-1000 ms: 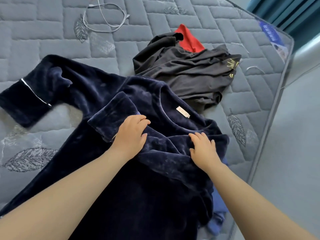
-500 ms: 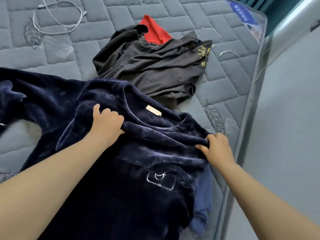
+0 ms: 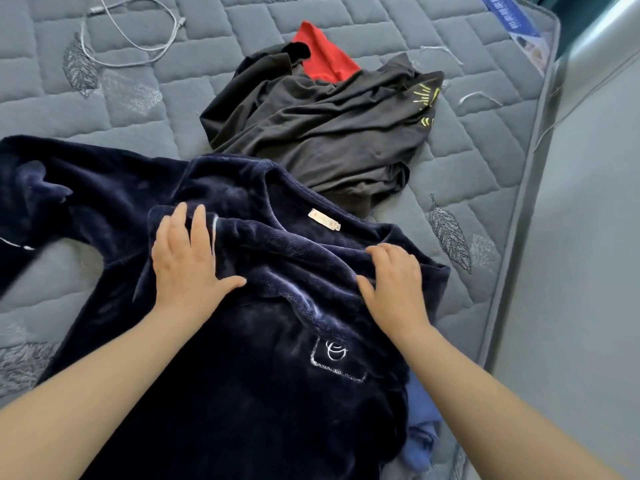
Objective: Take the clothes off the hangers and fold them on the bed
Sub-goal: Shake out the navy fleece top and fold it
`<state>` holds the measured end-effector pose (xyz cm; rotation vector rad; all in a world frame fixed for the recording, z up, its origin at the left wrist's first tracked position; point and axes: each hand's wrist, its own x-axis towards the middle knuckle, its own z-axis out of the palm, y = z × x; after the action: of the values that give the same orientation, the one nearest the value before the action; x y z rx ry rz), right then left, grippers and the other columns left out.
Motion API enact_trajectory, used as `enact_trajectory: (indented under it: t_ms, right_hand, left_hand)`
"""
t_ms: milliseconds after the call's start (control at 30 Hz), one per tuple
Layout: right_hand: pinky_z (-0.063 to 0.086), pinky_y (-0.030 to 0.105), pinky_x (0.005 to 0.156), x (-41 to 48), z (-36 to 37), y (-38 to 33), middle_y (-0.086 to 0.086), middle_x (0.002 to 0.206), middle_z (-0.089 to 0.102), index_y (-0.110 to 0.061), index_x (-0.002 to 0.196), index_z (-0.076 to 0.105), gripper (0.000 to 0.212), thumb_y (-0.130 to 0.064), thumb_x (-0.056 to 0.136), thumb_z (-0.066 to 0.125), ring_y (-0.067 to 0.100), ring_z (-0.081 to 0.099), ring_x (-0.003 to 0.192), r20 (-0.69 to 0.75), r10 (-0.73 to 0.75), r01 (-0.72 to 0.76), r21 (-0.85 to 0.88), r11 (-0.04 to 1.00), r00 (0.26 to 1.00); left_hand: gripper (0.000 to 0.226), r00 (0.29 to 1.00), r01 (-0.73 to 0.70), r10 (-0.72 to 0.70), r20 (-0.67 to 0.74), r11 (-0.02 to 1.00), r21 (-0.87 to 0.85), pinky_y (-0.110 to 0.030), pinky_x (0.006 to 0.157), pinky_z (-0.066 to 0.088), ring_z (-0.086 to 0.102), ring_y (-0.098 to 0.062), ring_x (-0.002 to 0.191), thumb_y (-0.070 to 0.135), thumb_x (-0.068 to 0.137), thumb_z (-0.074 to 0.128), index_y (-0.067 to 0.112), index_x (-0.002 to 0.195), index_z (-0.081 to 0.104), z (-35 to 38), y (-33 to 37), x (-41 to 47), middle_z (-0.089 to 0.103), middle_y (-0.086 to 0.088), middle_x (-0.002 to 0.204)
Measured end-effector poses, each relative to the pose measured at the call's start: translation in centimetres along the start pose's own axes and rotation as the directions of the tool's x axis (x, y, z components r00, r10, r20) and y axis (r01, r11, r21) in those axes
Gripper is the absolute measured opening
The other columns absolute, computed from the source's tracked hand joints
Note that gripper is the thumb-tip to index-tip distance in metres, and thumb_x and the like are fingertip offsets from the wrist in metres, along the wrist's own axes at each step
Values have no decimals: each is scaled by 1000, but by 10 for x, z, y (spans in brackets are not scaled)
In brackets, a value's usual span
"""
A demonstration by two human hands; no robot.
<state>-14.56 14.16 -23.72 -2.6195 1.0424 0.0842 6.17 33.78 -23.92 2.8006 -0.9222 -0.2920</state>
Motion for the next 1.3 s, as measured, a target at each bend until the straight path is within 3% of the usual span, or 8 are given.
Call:
enact_trajectory:
  t_ms: [167,300,433,600,700,867,1000,1300]
  right_hand:
    - [44,33,93,-23,14,-55,1,118,57,-12,121,60,37,-20,86,68,20,52,108,-127,-112,138,222,965,986]
    - [48,30,83,-37,30,-71,-5,114,51,-21,131,45,53,-45,87,62,16,51,98,211,-66,43,112,993,975]
    - [51,34,72,-42,31,-73,-5,93,54,-20,102,49,14,-22,89,52,16,57,78,347,-64,-5,195,981,936]
    - [36,21,62,-49,20,-66,-15,70,49,-30,100,57,21,-27,80,51,3,47,65,532,-174,75,204,976,829]
    - [44,23,63,-43,15,-68,-10,70,61,-31,95,63,16,-38,86,53,4,53,64,559,-112,-49,266,963,822]
    - [45,31,91,-16,16,-62,-5,114,60,-18,122,61,30,-15,94,51,16,50,111,85,-70,58,132,989,994]
    - [45,44,91,11,17,-48,3,119,58,-11,115,60,30,-23,103,34,26,51,116,196,30,-37,32,999,980]
    - [41,33,72,32,11,-22,-3,100,56,-19,98,57,15,-31,90,62,21,56,98,187,-18,20,-13,1000,982]
  left_hand:
    - [134,883,464,-422,204,849,-253,-51,110,30,22,-37,141,64,57,79,9,151,2,4,-14,-27,15,-20,155]
    - [110,740,671,-570,358,656,-344,-38,81,49,54,-31,114,80,52,70,6,130,47,-3,-31,-16,57,-10,125]
    - [33,858,504,-399,322,543,-672,-22,60,44,65,-11,80,44,63,84,26,84,65,-14,-50,-6,68,10,82]
    - [93,967,-160,177,185,982,-105,-29,68,41,64,-28,79,25,73,74,41,144,17,-24,-87,-6,68,-2,89]
    - [118,903,-25,46,427,998,-54,-32,74,48,60,-23,79,34,62,77,37,147,-5,-15,-98,-14,59,1,97]
    - [71,870,477,-301,390,711,-517,-27,72,48,61,-15,90,72,56,74,15,96,64,-6,-96,-3,64,6,96]
    - [25,891,394,-415,183,508,-766,-24,54,40,55,-13,65,25,74,72,11,64,55,-15,-87,12,56,8,61]
    - [11,960,178,-277,-46,726,-665,-23,57,38,45,-14,61,8,78,60,0,79,54,-31,-67,35,54,-8,68]
